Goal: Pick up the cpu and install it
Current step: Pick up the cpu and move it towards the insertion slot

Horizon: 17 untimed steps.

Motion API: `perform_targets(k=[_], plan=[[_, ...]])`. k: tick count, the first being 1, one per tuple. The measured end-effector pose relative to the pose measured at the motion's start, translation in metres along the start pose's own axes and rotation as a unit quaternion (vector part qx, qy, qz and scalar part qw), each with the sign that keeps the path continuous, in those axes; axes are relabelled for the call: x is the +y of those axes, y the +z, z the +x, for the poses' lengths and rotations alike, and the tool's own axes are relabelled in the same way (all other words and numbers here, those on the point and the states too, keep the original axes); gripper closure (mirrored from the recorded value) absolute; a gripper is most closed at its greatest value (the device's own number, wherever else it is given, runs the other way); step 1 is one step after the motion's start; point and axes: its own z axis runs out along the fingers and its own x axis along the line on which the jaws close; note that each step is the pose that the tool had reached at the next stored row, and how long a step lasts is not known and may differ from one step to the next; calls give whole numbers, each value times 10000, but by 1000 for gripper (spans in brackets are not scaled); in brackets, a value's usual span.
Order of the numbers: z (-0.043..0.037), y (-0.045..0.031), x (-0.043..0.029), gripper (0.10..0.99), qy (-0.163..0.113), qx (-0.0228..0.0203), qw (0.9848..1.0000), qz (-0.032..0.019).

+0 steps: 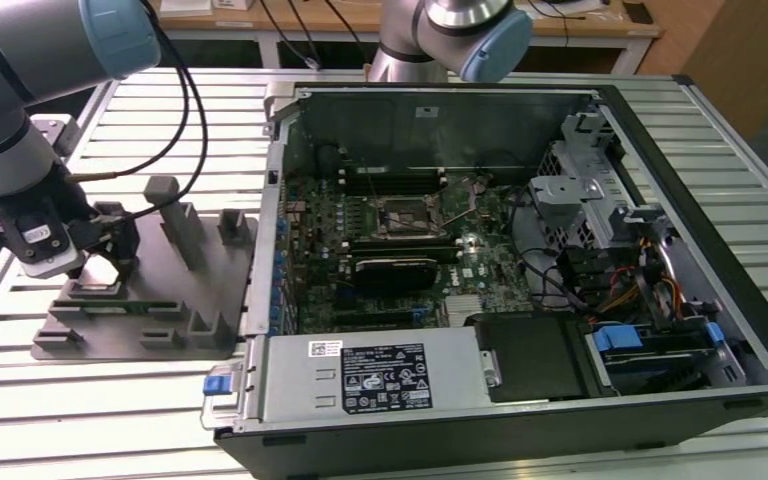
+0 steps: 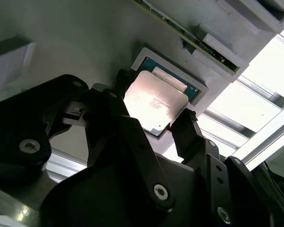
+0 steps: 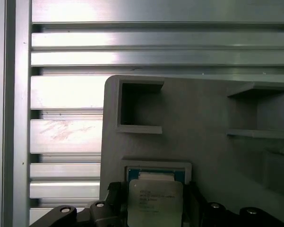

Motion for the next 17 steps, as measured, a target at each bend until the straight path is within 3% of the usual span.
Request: perform_targets(k=[5, 9, 17], plan=[[0, 1, 0, 439, 0, 0, 10000, 0], [0, 1, 0, 541, 0, 1, 10000, 0], [0, 3, 0, 541, 0, 0, 10000, 0]])
